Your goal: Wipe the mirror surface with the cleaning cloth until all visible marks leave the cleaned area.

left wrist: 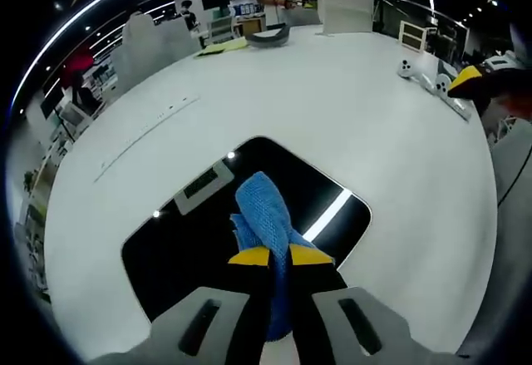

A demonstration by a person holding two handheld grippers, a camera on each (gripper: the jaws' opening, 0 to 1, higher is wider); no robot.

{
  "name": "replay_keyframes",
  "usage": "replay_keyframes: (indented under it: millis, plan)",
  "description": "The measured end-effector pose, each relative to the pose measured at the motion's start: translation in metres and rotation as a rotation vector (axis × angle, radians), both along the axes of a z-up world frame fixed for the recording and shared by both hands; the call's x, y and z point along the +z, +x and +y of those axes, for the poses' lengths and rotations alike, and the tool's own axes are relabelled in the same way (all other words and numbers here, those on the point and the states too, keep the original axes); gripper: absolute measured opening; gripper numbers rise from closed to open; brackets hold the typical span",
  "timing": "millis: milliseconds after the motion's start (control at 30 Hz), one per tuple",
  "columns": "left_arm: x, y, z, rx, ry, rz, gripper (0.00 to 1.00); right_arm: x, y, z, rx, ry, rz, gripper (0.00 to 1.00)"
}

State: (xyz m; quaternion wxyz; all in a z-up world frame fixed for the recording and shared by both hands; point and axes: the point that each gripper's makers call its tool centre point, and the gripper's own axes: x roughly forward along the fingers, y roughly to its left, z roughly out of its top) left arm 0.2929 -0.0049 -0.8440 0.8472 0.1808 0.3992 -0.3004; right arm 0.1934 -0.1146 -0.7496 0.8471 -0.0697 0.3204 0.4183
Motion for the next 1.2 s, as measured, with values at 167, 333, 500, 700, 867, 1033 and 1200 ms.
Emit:
replay_keyframes:
  millis: [167, 333, 500, 700, 867, 1033, 1200]
  plan:
    - [0.000, -0.002, 0.000, 0.002, -0.005, -0.006, 0.03, 0.003, 0.001, 0.002, -0.007, 0.015, 0.002, 0.99]
    - [0.000, -0.006, 0.000, -0.002, -0.005, 0.000, 0.03, 0.008, 0.002, 0.007, 0.001, 0.007, -0.009, 0.99]
    - [0.000, -0.010, 0.001, -0.018, -0.002, 0.012, 0.03, 0.012, 0.004, 0.012, -0.004, -0.008, -0.010, 0.99]
    - [0.000, -0.012, 0.000, -0.069, 0.013, 0.031, 0.03, 0.025, 0.003, 0.016, -0.018, -0.025, -0.006, 0.99]
    - [0.000, -0.013, 0.000, -0.116, 0.018, 0.039, 0.03, 0.029, 0.004, 0.016, -0.034, -0.044, -0.010, 0.99]
    - [0.000, -0.014, 0.000, -0.155, 0.012, 0.037, 0.03, 0.029, 0.006, 0.021, -0.049, -0.055, -0.013, 0.99]
    - [0.000, -0.016, 0.001, -0.215, 0.016, 0.040, 0.03, 0.028, 0.006, 0.029, -0.054, -0.064, -0.010, 0.99]
